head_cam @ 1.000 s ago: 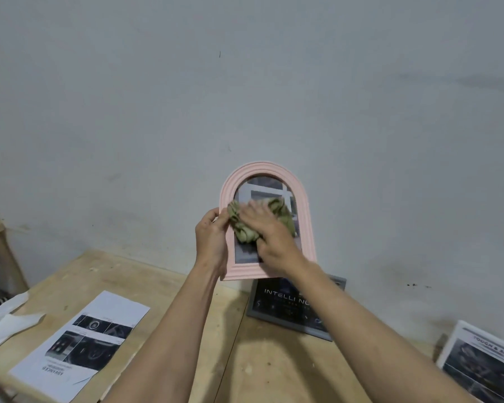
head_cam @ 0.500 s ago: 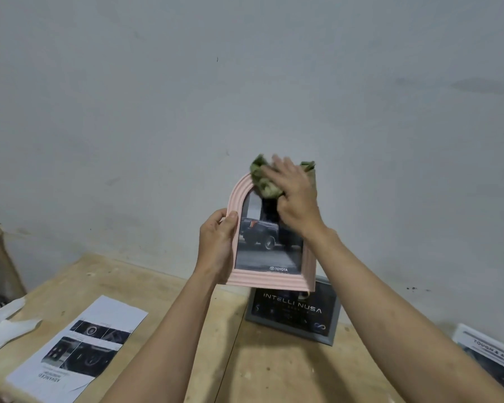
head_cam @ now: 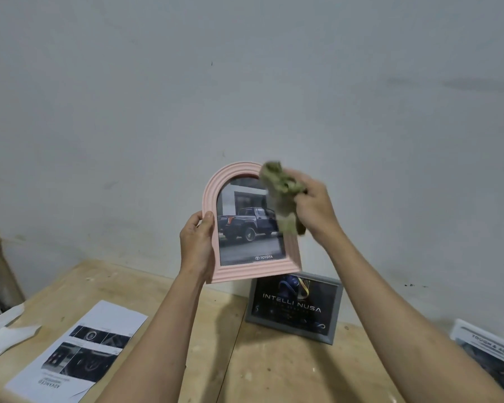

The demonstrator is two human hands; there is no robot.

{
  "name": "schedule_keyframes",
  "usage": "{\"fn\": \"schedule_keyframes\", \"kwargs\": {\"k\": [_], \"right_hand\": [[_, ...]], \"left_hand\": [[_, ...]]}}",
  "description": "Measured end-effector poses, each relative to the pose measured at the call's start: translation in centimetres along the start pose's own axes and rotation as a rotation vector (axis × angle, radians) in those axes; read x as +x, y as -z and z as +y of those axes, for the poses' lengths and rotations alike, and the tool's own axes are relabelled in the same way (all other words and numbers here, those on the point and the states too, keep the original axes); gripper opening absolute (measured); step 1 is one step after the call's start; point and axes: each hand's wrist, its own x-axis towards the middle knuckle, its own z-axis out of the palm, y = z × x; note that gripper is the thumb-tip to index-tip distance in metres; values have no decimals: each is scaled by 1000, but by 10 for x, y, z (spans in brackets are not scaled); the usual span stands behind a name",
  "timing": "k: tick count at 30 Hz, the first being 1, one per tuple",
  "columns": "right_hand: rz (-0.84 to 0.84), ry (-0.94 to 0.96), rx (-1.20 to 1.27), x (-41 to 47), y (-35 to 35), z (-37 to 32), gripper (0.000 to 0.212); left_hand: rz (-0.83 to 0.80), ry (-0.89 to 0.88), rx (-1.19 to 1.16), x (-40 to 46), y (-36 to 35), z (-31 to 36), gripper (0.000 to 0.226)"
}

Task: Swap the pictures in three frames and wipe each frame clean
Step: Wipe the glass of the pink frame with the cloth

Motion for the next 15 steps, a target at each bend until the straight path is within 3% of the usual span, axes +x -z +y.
{"fn": "schedule_keyframes", "kwargs": {"k": [1, 3, 6, 12, 15], "right_hand": [[23, 129, -80, 14, 0, -7, 68], [-97, 354, -394, 37, -5, -5, 72], [-344, 420, -771, 36, -10, 33, 74], [-503, 139, -548, -60, -18, 112, 52], [-469, -17, -380, -84, -39, 116, 53]], "left_hand": [[-14, -1, 0, -1, -3, 0, 20], [-46, -12, -2, -5, -10, 1, 19], [-22, -15, -50, -5, -11, 3, 19], [110, 30, -79, 1, 15, 0, 18], [122, 52, -57, -1, 16, -8, 20]]}}
